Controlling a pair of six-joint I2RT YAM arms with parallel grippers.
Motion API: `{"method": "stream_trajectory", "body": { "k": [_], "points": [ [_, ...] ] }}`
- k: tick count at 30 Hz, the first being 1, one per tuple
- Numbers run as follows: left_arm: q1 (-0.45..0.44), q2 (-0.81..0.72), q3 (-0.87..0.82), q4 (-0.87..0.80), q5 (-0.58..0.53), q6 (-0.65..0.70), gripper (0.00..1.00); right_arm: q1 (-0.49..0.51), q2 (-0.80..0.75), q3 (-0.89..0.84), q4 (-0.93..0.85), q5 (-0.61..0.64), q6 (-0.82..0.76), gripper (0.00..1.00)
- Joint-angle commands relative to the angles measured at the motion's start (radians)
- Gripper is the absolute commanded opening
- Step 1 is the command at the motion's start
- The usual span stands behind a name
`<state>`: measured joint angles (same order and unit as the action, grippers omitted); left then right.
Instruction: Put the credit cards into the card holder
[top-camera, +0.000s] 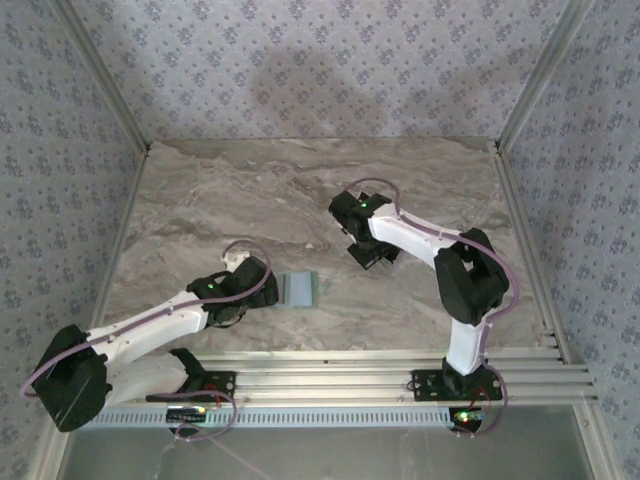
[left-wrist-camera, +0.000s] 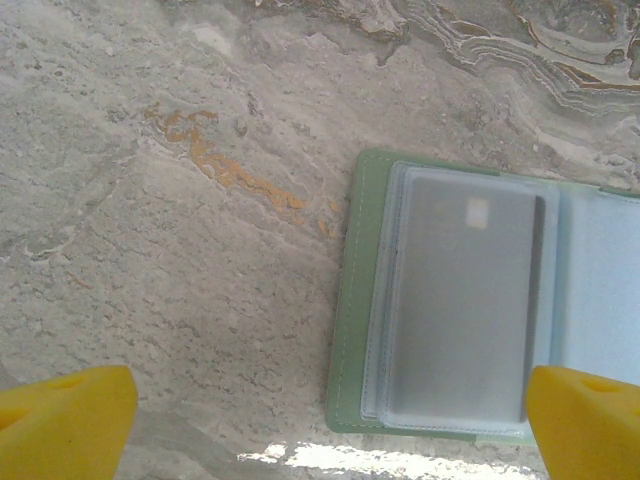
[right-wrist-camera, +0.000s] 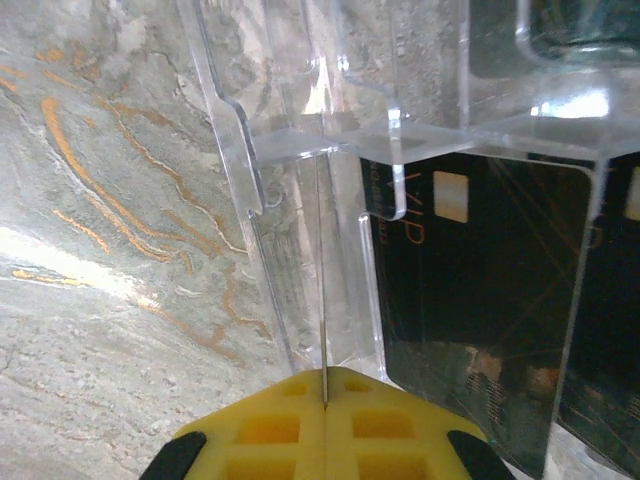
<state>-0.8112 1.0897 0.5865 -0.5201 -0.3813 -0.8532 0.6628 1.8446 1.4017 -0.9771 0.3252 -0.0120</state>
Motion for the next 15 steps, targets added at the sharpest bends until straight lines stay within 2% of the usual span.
{"method": "stream_trajectory", "body": {
  "k": [1,5,8,12,15],
  "points": [
    [0.006,0.002,0.019,0.002,-0.008,0.018,1.0,0.025,-0.058,0.054,-0.061,0.023,0.004,0.0],
    [0.008,0.01,0.021,-0.01,-0.019,0.023,1.0,0.055,-0.092,0.093,-0.081,0.023,0.026,0.0],
    [0.012,0.021,0.02,-0.022,-0.03,0.025,1.0,0.086,-0.126,0.114,-0.065,-0.03,0.086,0.0],
    [0.022,0.042,0.02,-0.049,-0.051,0.013,1.0,0.13,-0.176,0.085,0.047,-0.194,0.229,0.0],
    [0.037,0.049,0.022,-0.088,-0.083,-0.014,1.0,0.153,-0.22,0.002,0.21,-0.33,0.379,0.0]
  ]
}}
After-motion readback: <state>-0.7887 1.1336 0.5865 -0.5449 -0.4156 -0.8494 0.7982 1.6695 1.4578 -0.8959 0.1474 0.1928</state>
